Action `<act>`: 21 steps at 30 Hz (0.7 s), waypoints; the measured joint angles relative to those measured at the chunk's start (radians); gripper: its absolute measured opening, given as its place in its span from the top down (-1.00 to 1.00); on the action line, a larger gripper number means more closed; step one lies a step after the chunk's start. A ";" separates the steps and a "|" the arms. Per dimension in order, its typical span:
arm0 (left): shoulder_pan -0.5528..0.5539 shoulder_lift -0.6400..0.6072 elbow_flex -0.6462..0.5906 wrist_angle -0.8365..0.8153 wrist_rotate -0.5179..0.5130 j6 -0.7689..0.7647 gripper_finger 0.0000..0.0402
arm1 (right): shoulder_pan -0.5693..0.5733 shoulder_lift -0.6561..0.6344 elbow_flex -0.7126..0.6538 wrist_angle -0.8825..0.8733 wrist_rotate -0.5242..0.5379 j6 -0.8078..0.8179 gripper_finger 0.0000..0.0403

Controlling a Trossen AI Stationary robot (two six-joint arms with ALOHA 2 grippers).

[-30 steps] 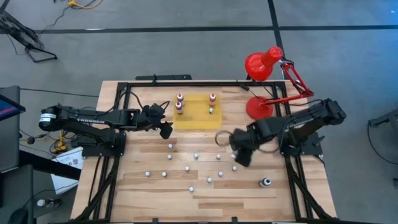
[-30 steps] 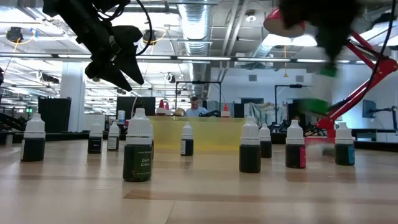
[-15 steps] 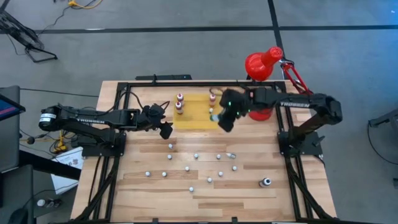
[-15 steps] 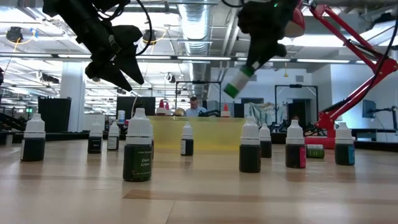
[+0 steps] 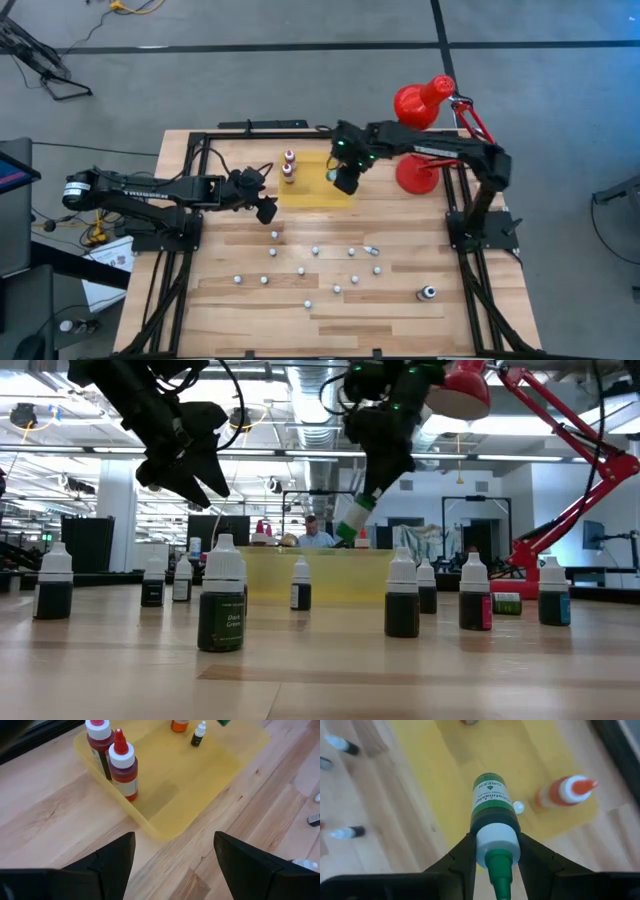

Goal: Pick & Place food coloring
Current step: Put the large green food coloring in the bin

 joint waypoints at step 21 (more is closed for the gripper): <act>-0.006 0.000 0.000 -0.058 0.005 -0.002 -0.31 | -0.029 0.477 0.544 -0.218 0.215 -0.304 0.44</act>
